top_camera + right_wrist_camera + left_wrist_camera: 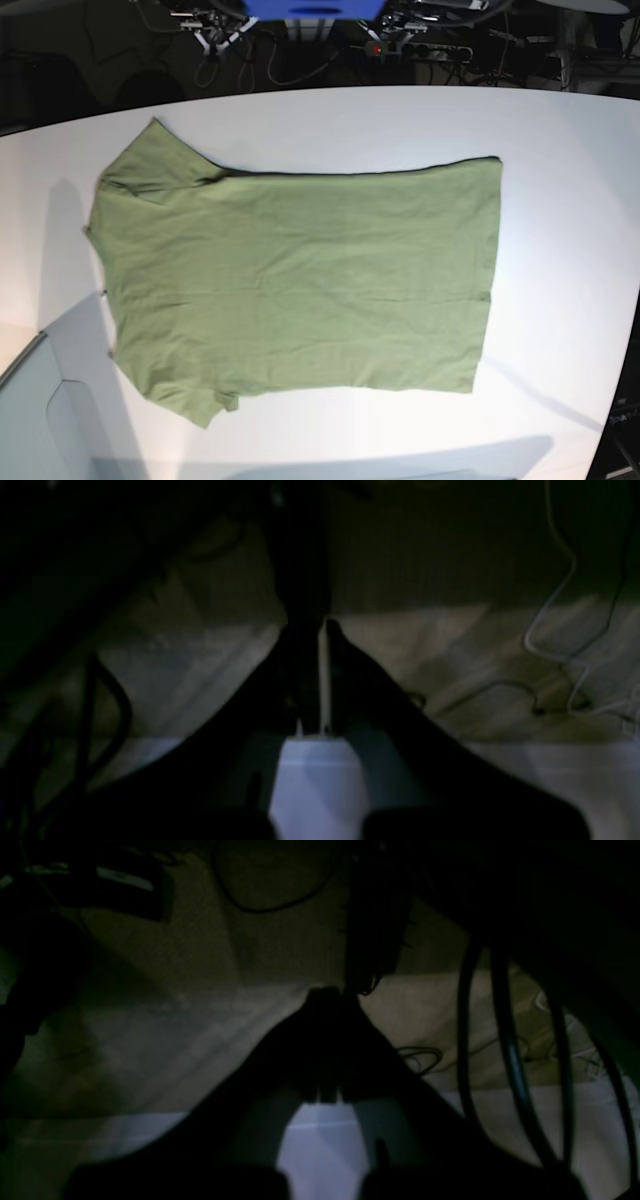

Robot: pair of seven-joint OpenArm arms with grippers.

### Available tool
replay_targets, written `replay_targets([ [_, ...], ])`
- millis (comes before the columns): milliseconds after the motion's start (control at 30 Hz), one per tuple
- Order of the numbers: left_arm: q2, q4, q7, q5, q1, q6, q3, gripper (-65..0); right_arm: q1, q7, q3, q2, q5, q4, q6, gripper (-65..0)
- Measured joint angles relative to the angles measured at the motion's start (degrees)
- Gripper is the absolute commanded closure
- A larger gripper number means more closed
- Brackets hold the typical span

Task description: Fold the T-shirt properly

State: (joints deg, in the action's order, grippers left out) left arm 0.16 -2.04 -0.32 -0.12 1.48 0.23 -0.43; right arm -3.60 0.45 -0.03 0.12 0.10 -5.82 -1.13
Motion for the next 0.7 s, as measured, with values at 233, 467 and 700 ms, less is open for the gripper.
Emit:
replay_targets([
  [233,0.61,-1.14,-0.15,-0.13,-0.17,0.00,0.00,-0.3,-1.75,-0.09,-0.04,0.02,-0.02,-2.58,0.02,0.0],
  [467,0.98,-1.14,-0.13,-0.13,-0.04,-0.02,0.00,-0.3,-1.99,-0.04,-0.04,0.02,-0.02,-2.82,0.02,0.0],
  [700,1.07,-1.42,-0.20,-0.11,0.59,-0.02,0.31,-0.1,-1.53,-0.02,-0.04,0.02,-0.02,-2.95,0.00,0.0],
])
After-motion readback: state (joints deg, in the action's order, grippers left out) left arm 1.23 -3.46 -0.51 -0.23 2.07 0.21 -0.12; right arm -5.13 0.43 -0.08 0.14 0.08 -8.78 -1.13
